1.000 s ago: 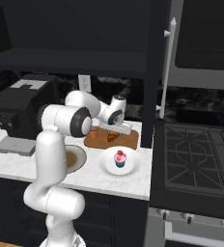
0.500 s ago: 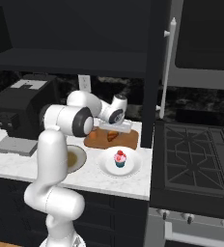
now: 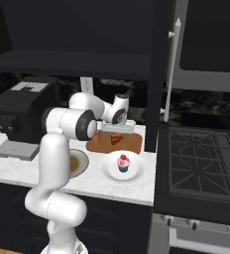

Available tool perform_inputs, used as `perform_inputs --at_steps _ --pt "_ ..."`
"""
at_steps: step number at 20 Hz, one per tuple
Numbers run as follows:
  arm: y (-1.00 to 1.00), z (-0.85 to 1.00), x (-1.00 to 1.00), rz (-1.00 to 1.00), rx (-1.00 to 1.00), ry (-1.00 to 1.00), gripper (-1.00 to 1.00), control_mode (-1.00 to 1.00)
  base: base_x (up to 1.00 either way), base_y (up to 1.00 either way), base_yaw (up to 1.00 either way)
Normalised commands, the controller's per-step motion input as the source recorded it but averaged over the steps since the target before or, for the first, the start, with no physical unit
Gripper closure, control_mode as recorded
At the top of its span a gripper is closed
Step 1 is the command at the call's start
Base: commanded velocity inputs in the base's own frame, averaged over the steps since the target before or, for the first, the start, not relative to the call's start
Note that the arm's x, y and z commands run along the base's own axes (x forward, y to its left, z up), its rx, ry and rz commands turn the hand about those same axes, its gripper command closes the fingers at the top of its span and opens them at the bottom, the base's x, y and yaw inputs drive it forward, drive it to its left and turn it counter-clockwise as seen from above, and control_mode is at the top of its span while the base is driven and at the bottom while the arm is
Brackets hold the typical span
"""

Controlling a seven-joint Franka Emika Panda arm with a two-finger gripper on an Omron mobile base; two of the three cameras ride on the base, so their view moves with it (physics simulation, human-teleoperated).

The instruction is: From the different types of pastries on the counter, select a croissant and place it on the cutting board. Then retrieve a jar of jam from the cabinet and place it alongside the croissant on the cutting board.

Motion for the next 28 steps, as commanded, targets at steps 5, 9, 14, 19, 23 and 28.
perform_inputs --at_steps 5,9,14,19,23,28 --pt "-0.28 0.02 0.05 0.13 -0.03 0.0 -1.0 -1.0 0.0 0.0 0.0" --pt "-0.36 0.45 0.05 0.11 -0.04 0.01 -1.0 -1.0 0.0 0.0 0.0" --pt "-0.3 0.61 -0.84 0.18 0.0 0.14 -1.0 -1.0 0.0 0.0 0.0" --pt "-0.18 0.52 -1.0 0.16 0.0 0.13 -1.0 -1.0 0.0 0.0 0.0" --pt "-0.45 0.36 -1.0 0.15 0.0 0.07 -1.0 -1.0 0.0 0.0 0.0" --pt "-0.57 0.4 -1.0 0.15 -0.01 0.0 -1.0 -1.0 0.0 0.0 0.0"
